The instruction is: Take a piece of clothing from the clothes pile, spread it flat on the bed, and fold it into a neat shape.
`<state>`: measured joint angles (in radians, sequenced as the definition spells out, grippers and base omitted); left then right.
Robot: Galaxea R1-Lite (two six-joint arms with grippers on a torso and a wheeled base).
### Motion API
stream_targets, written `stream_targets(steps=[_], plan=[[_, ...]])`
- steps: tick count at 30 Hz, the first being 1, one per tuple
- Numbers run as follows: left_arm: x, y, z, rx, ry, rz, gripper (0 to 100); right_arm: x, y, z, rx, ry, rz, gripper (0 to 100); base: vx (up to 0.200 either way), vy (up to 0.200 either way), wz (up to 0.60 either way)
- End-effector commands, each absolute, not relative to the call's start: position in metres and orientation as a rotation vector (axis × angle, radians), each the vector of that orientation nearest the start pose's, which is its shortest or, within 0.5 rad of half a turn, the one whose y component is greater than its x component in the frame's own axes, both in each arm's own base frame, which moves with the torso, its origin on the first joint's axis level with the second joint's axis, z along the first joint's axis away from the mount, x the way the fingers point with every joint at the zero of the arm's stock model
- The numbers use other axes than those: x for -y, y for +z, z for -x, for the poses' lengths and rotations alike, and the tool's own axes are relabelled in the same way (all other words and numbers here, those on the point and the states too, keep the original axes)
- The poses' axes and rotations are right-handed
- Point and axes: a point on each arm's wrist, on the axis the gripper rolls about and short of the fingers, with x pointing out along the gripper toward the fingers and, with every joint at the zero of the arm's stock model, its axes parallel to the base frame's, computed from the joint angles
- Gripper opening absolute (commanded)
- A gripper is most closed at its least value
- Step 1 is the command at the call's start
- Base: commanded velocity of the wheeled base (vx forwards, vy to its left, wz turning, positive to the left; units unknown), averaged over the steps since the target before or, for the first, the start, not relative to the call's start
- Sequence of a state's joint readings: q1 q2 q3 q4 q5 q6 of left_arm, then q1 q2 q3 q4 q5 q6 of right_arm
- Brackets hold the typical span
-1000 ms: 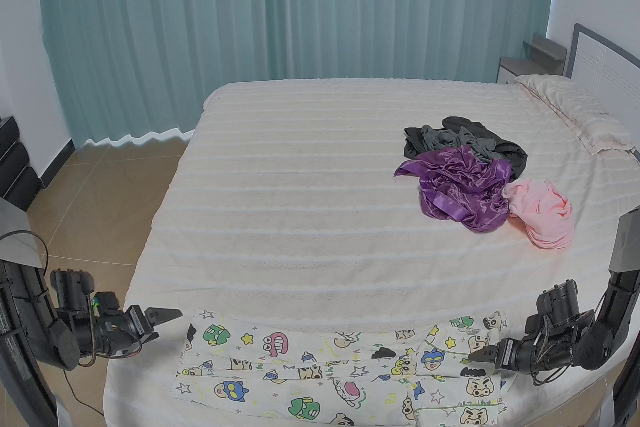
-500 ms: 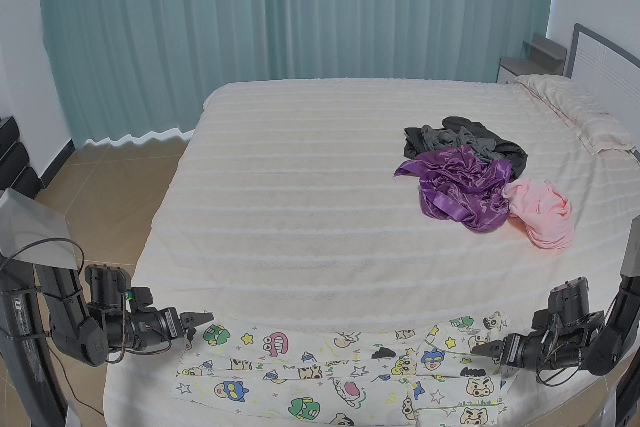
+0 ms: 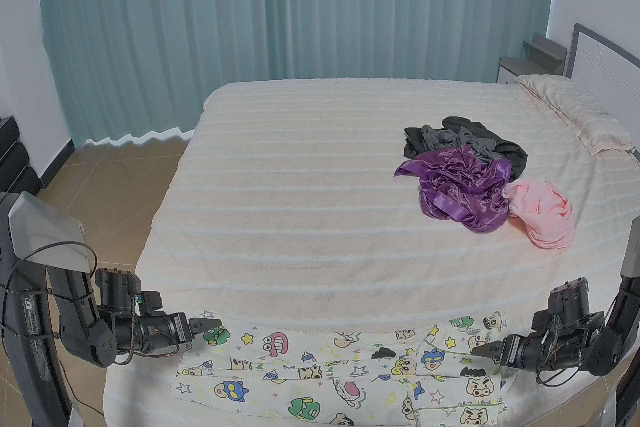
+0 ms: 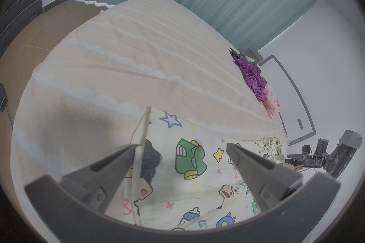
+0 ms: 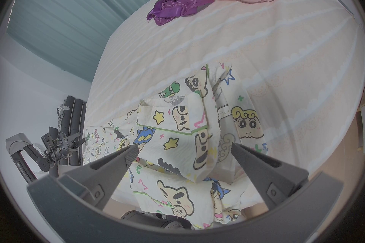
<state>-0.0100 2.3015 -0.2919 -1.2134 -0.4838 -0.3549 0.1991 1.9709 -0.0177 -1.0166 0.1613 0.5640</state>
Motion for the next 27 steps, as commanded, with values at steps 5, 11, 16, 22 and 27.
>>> stream_targets(steps=[5, 11, 16, 22, 27], plan=[[0.013, -0.042, -0.267, -0.864, -0.322, 0.517, 0, -0.040, 0.003, -0.177, -1.016, 0.062, -0.498, 100, 0.000, 0.000, 0.00], [0.008, -0.040, -0.272, -0.839, -0.313, 0.510, 0, -0.040, 0.002, -0.177, -1.021, 0.071, -0.503, 100, 0.000, 0.000, 0.00], [0.009, -0.036, -0.278, -0.812, -0.324, 0.501, 0, -0.040, 0.001, -0.178, -1.027, 0.068, -0.502, 100, 0.000, 0.000, 0.00], [0.010, -0.034, -0.291, -0.785, -0.335, 0.496, 0, -0.040, -0.002, -0.178, -1.042, 0.063, -0.501, 100, 0.000, 0.000, 0.00], [0.009, -0.033, -0.303, -0.794, -0.330, 0.500, 0, -0.040, -0.002, -0.179, -1.042, 0.063, -0.501, 100, 0.000, 0.000, 0.00]])
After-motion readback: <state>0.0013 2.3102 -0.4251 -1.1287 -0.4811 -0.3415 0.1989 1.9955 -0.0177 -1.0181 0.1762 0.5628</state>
